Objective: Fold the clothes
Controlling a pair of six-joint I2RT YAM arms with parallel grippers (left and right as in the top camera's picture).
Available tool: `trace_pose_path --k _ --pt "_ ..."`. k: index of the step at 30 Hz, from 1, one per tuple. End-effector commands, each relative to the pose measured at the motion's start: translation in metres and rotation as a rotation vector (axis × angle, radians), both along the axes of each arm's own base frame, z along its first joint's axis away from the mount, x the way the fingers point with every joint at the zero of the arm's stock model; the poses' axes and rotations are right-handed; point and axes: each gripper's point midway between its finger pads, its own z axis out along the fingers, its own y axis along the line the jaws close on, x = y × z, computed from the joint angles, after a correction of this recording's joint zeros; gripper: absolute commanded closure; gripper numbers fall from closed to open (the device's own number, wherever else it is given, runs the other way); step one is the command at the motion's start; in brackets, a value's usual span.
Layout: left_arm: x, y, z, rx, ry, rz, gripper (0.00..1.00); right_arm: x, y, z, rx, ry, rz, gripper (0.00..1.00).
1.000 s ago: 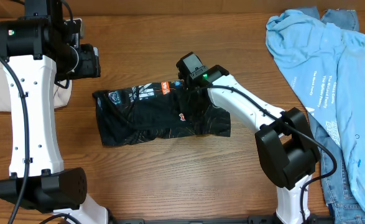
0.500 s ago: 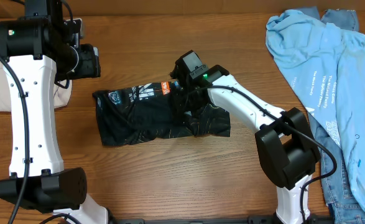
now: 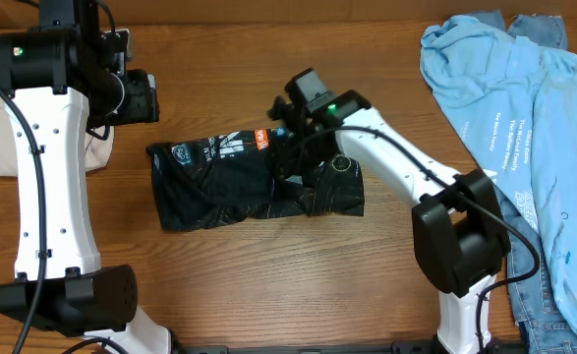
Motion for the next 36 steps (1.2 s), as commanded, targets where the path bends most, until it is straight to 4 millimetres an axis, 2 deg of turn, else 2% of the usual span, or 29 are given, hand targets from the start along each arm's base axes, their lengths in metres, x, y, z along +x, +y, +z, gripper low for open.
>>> trace_pose_path --k 1,3,5,8,11,18,24,26,31,34,36 --pt "0.000 0.000 0.005 -0.015 -0.018 0.007 0.35 0.032 -0.038 0.031 -0.120 -0.131 -0.180 0.60" --pt "0.000 0.000 0.005 -0.015 -0.018 0.007 0.35 0.034 -0.060 0.030 -0.194 -0.115 -0.278 0.60" --pt "0.000 0.000 0.005 -0.015 -0.019 0.007 0.35 0.027 -0.072 0.021 -0.233 -0.065 -0.307 0.61" --pt "0.000 0.000 0.006 -0.015 -0.020 0.007 0.34 0.017 -0.077 0.002 -0.253 -0.016 -0.300 0.62" --pt "0.000 0.000 0.006 -0.015 -0.020 0.007 0.34 0.008 -0.071 -0.015 -0.244 0.018 -0.281 0.62" --pt "0.000 0.000 0.006 -0.015 -0.020 0.007 0.34 -0.006 -0.046 -0.038 -0.232 0.030 -0.216 0.62" --pt "0.000 0.000 0.005 -0.015 -0.019 0.007 0.33 -0.018 -0.014 -0.044 -0.185 0.035 -0.149 0.62" --pt "0.000 0.000 0.005 -0.015 -0.019 0.007 0.33 -0.022 -0.003 -0.042 -0.160 0.029 -0.119 0.62" --pt "0.000 0.000 0.005 -0.015 -0.019 0.007 0.33 -0.055 0.047 -0.023 0.083 0.083 0.142 0.62" --pt "0.000 0.000 0.005 -0.015 -0.019 0.007 0.33 -0.068 0.060 -0.011 0.192 0.111 0.231 0.62" --pt "0.000 0.000 0.005 -0.015 -0.019 0.007 0.33 -0.067 0.062 -0.008 0.211 0.109 0.240 0.62"
